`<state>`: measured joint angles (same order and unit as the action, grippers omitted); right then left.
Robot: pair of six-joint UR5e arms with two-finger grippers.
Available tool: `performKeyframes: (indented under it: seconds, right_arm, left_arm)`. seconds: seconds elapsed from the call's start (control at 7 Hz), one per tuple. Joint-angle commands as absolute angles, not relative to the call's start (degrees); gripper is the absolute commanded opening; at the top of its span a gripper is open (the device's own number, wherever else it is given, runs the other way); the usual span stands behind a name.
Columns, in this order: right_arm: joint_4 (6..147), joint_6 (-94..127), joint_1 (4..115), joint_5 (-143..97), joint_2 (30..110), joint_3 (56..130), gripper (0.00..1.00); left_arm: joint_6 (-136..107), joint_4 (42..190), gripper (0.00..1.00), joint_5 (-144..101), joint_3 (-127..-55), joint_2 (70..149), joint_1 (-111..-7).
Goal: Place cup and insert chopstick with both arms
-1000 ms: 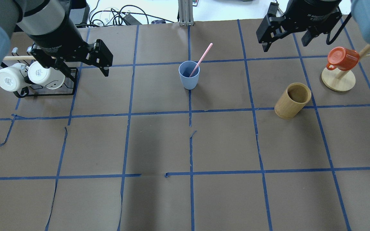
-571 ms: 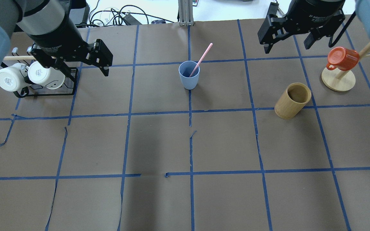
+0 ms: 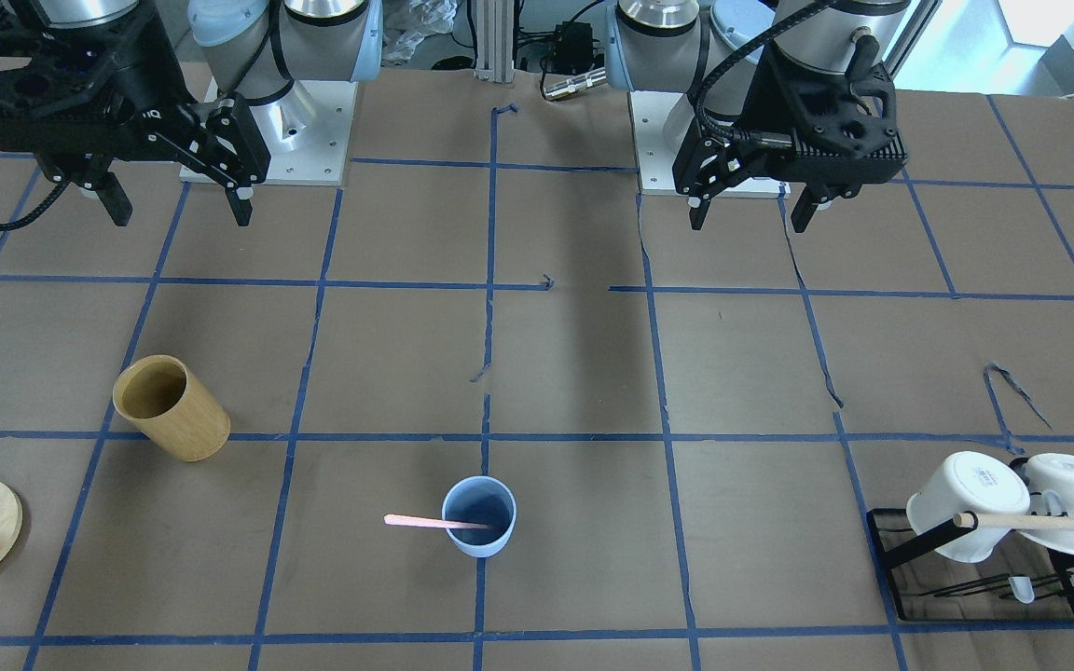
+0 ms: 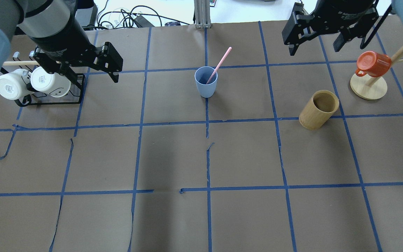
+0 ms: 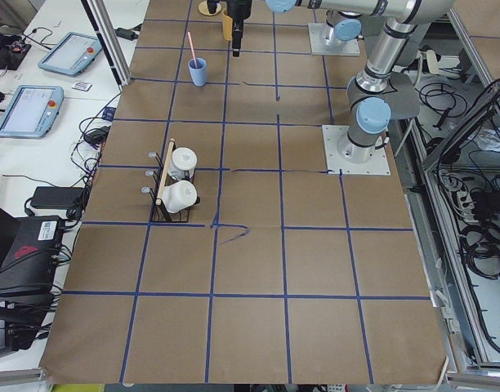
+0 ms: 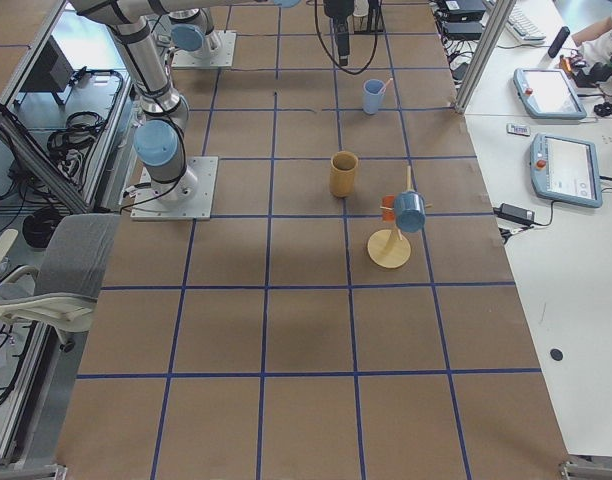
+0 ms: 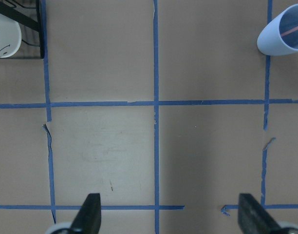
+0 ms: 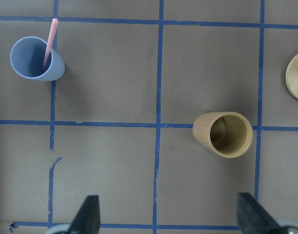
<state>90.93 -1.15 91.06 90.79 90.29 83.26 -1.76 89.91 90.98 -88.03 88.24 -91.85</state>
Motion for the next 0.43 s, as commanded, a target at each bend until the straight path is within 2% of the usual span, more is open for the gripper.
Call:
performKeyframes:
  seconds: [0.0, 0.29]
  right_arm:
    - [90.8, -1.1, 91.1, 91.0, 90.3, 83.6, 1.00]
    - [90.9, -1.1, 91.1, 91.0, 90.2, 83.6, 1.00]
  left_arm:
    - [-1.8, 89.9, 1.00, 91.0, -88.0, 88.2, -91.8]
    - [-1.8, 89.9, 1.00, 91.0, -88.0, 88.2, -91.8]
